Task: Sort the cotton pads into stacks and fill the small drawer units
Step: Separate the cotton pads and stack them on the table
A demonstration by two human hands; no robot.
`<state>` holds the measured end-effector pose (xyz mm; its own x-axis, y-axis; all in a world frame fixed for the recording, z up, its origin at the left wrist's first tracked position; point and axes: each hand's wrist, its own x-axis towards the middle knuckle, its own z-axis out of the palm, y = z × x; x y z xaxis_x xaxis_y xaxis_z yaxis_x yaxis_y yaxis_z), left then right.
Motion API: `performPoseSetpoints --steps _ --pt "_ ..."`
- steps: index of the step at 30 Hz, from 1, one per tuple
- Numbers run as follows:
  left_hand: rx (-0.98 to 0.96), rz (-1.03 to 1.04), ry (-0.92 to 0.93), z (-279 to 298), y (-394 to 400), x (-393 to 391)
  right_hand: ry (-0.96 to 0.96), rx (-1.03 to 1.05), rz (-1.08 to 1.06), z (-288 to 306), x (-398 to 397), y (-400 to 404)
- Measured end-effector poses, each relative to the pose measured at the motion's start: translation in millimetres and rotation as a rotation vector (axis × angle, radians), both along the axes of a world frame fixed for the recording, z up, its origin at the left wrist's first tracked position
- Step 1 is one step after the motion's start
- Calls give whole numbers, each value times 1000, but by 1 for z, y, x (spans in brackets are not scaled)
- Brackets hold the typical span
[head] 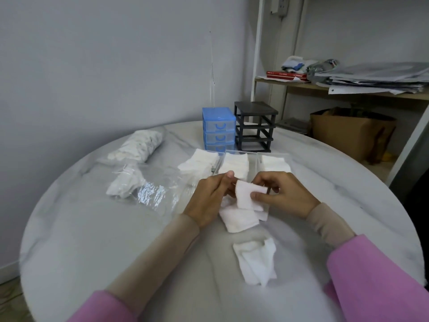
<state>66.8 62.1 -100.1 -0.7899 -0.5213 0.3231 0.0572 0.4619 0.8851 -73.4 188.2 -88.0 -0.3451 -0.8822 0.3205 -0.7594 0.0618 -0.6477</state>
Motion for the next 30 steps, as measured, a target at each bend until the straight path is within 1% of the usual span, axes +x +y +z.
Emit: performPoseSetpoints --steps 2,5,7,9,11,12,13,16,17,18,21,23,26,30 --pt "117 -4 48 2 4 0 -102 -82 7 1 1 -1" --pt "212 -60 87 5 8 1 -307 -164 26 3 4 -1" --pt "163 -73 101 4 8 0 -363 -193 34 4 5 -2" --pt "96 -40 118 4 8 -2 -381 -209 44 4 6 -3" --pt "82 18 146 4 6 -3 -390 -211 51 4 8 -3" --pt "90 61 164 4 4 -3 -360 -197 45 3 9 -3" --pt "104 97 190 3 2 -3 -280 -168 27 2 8 -3" --pt "108 185 241 1 -6 -3 117 28 -55 -1 3 0" --pt "117 201 241 1 -7 -3 209 99 -68 -3 1 1" --pt "130 208 238 1 -7 -3 253 148 -65 -4 0 2" --pt "124 222 194 2 -4 -3 226 210 -36 -5 1 2" --pt "78 226 180 3 -2 -3 225 219 -35 -4 3 1" --pt "53 241 165 4 0 -2 218 207 -39 -3 5 0" --pt "106 242 164 3 -3 -2 234 130 -81 -3 6 -1"
